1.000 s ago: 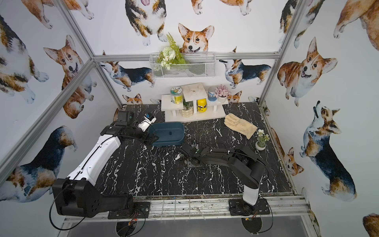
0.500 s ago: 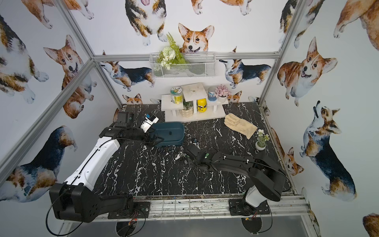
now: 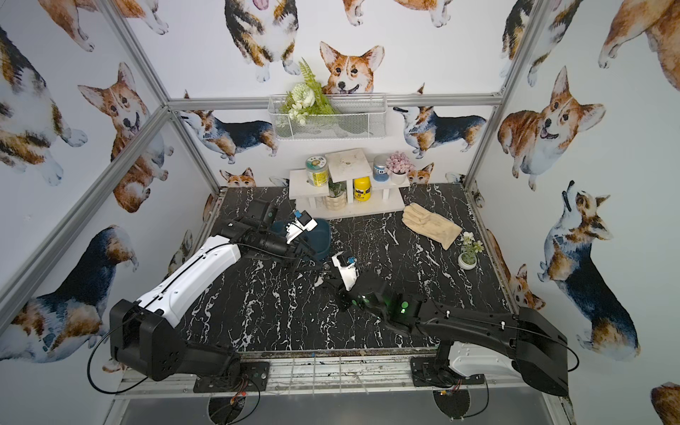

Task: Put the nuts on the desktop into the storage box
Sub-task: Pick up the nut from the center of the board.

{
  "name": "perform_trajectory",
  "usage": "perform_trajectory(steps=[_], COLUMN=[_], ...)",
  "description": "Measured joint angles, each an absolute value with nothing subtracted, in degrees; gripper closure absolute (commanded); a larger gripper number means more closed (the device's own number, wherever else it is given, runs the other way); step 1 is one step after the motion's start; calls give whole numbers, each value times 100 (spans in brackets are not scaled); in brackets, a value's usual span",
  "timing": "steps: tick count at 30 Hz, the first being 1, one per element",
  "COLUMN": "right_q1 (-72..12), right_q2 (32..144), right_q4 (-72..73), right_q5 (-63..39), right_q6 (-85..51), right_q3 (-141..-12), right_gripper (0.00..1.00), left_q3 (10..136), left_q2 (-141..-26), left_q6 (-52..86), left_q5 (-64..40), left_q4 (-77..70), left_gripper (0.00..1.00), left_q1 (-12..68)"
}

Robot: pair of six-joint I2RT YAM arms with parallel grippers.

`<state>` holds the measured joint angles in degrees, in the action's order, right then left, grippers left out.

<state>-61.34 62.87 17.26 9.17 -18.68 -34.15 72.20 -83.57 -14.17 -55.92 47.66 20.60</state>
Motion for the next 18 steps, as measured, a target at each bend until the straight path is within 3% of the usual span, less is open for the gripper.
perform_trajectory(steps=[4,10,18], right_q1=[-6152,-6224,-6302], right_q2=[6173,6184,6204], right_q4=[2193,2298,2488], right_q5=[902,764,996], right_q6=[-1472,-1033,-843], right_q3=[-3371,-3358,-3260], right_gripper=[76,77,77], left_q3=[7220,7183,7183], left_q2=[-8440,-8394,-8429], left_q6=[-1361,-1317,-1367], left_q5=[-5728,-5839,-6095], left_q4=[4947,4936,5035], left_gripper=[15,28,52], left_q1=[2333,2606,2665])
